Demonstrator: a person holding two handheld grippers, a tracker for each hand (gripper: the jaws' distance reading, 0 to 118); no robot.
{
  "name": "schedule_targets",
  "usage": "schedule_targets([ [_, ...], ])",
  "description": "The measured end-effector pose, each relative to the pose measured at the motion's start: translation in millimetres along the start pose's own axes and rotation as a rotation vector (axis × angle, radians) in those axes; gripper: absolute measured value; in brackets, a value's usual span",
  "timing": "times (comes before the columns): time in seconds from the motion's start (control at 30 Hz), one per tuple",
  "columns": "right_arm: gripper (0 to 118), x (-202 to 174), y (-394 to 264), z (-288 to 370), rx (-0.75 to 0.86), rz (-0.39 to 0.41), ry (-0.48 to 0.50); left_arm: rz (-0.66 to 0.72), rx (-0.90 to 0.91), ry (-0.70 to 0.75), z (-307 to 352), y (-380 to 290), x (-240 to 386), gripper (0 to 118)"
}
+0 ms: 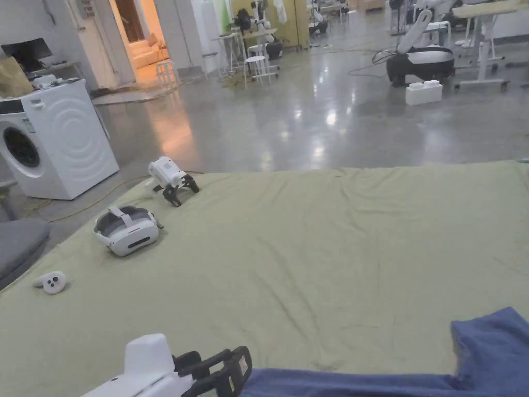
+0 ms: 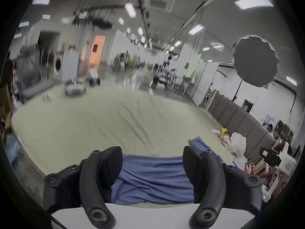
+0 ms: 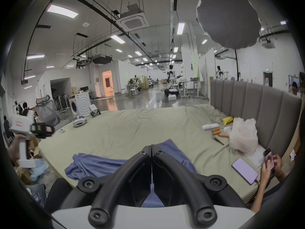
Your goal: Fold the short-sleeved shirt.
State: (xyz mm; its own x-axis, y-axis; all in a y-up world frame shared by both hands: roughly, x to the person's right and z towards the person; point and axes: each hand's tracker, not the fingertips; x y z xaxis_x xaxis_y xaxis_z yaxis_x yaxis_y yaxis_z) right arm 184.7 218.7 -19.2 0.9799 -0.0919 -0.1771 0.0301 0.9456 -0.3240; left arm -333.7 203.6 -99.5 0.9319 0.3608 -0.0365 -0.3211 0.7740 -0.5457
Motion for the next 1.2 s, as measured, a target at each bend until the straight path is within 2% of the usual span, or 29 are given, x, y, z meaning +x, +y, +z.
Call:
schedule_targets([
  [0.1,0,5.6,-8.1,-12.8,-0.054,-0.028,-0.013,0.007,-0.146,0.134,-81.8,1.0,-40.1,80],
  [0.17,0,9.3,-11.8,-19.8,-0.099,-0.043,-0.019,0.017,-0.248,0.171,-128.5,0.9,-62.5,78],
  [0.3,0,16.2,-21.4,-27.4,-0.171,-0.028,-0.066,-0.057,-0.371,0.249,-191.8,-8.5,-74.9,71],
  [0.33,0,18.3,-24.2,-28.9,-0.184,-0.034,-0.076,-0.065,-0.4,0.254,-202.9,-12.0,-76.1,66],
  [0.4,0,22.8,-28.8,-32.5,-0.218,-0.045,-0.085,-0.1,-0.475,0.278,-213.4,-26.0,-71.5,47],
  [0.43,0,25.3,-31.1,-33.7,-0.224,-0.044,-0.089,-0.125,-0.468,0.298,-216.6,-30.3,-69.2,45],
  [0.53,0,30.8,-32.2,-47.2,-0.25,-0.04,-0.094,-0.152,-0.421,0.285,-211.5,-32.8,-58.4,7],
  [0.6,0,40.6,-29.1,-68.6,-0.273,-0.028,-0.099,-0.148,-0.445,0.275,-218.7,-34.0,-52.8,4],
  [0.63,0,47.2,-25.5,-84.3,-0.297,-0.01,-0.088,-0.2,-0.467,0.296,-222.2,-36.8,-51.2,4],
  [0.67,18,55.6,-21.5,-104.7,-0.349,0.005,-0.079,-0.233,-0.472,0.298,-224.5,-39.0,-50.4,4],
  [0.73,75,79.0,-15.7,-151.6,-0.412,0.007,-0.102,-0.217,-0.472,0.298,-225.2,-39.5,-51.2,3],
  [0.77,84,93.7,-13.8,-177.8,-0.453,-0.013,-0.113,-0.211,-0.471,0.298,-223.4,-39.0,-49.6,4],
  [0.83,84,124.3,-13.5,-231.8,-0.573,-0.074,-0.11,-0.21,-0.474,0.291,-223.1,-38.7,-50.4,4],
  [0.9,83,144.8,-20.8,-288.1,-0.691,-0.017,-0.127,-0.196,-0.48,0.285,-216.8,-38.3,-43.1,4],
  [0.97,83,159.6,-30.4,-330.8,-0.802,-0.021,-0.166,-0.196,-0.485,0.282,-216.0,-39.0,-42.0,4],
  [1.0,79,159.7,-34.1,-344.3,-0.845,-0.006,-0.178,-0.195,-0.489,0.281,-215.6,-39.5,-41.0,4],
  [1.03,76,159.7,-40.1,-356.2,-0.843,0.023,-0.149,-0.192,-0.49,0.281,-215.0,-36.7,-39.0,4],
  [1.1,69,154.1,-53.8,-369.9,-0.96,0.07,-0.172,-0.19,-0.491,0.281,-213.2,-38.7,-36.1,4],
  [1.13,69,150.8,-56.3,-370.2,-0.953,0.084,-0.166,-0.192,-0.492,0.281,-212.5,-39.2,-34.9,4],
  [1.17,60,147.0,-47.7,-362.2,-0.896,0.112,-0.165,-0.193,-0.493,0.281,-214.0,-35.8,-36.1,4],
  [1.2,39,145.5,-43.5,-356.4,-0.878,0.105,-0.129,-0.194,-0.494,0.28,-212.8,-35.7,-34.8,4],
])
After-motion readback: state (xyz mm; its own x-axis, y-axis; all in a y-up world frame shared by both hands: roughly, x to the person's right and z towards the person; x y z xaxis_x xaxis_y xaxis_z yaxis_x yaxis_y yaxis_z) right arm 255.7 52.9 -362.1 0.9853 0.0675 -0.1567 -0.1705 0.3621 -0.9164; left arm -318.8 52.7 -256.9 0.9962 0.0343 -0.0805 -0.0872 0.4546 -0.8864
